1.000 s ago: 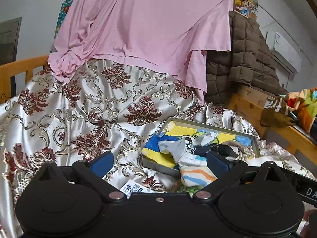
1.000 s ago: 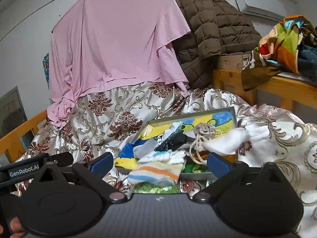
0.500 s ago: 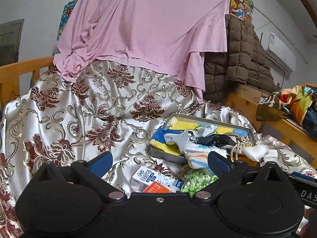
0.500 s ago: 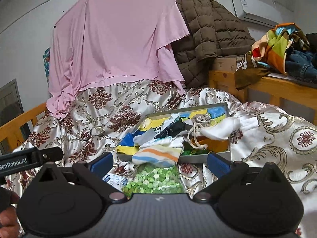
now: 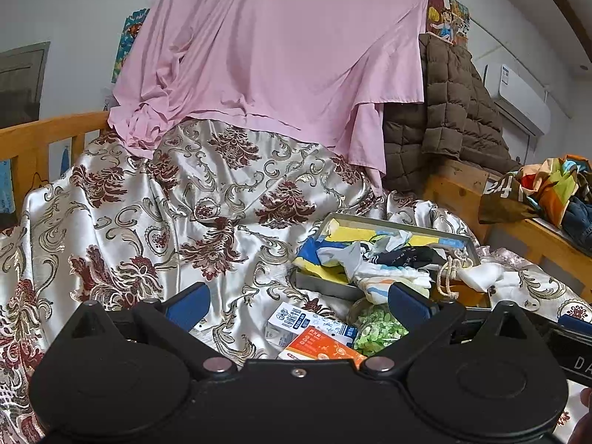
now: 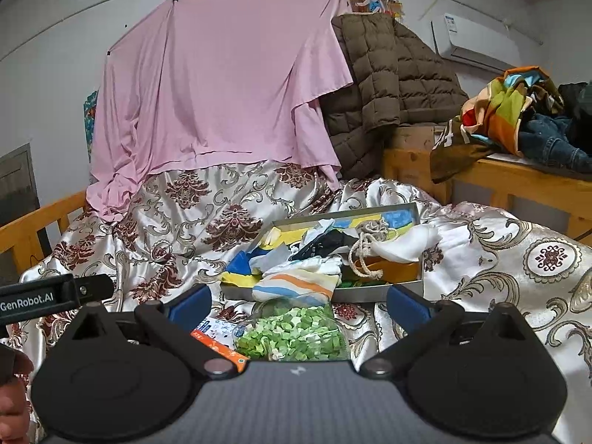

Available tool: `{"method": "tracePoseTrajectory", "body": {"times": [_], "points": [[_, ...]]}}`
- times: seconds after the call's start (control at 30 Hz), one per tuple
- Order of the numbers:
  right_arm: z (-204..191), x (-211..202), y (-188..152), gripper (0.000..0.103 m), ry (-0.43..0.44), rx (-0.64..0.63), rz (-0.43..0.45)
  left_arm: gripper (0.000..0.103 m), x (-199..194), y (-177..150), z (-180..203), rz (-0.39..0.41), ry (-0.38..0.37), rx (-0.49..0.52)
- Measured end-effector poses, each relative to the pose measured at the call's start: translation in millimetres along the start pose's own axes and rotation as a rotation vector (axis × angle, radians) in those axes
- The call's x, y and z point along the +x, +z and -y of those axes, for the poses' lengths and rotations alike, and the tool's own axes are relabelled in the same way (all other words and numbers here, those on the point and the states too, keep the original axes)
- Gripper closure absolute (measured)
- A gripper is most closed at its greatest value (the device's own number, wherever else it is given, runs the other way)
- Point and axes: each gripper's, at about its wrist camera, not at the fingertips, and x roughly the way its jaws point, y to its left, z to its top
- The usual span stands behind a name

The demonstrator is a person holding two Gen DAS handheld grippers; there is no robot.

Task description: Organize soft objects

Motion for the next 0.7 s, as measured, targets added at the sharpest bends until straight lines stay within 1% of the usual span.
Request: {"method": "tracePoseTrajectory", "body": {"times": [0.33,0.57,0.7], "points": [[-0.5,-4.6,-4.5,0.0,-0.003,0.004,0.017,0.001,-2.2,-2.2,-1.6,0.005,0.005,-0.001],[0.4,-4.9,-7.9,0.0,-0.018,0.01,0.029,0.001,-6.9,-7.4,-4.3,0.017,0.023,0.005],[-1.0,-2.6,-11.4,0.0,-0.023,0.002,0.022,0.001,-6.0,-10.3,-7.4,0.015,0.034,0.008]]}}
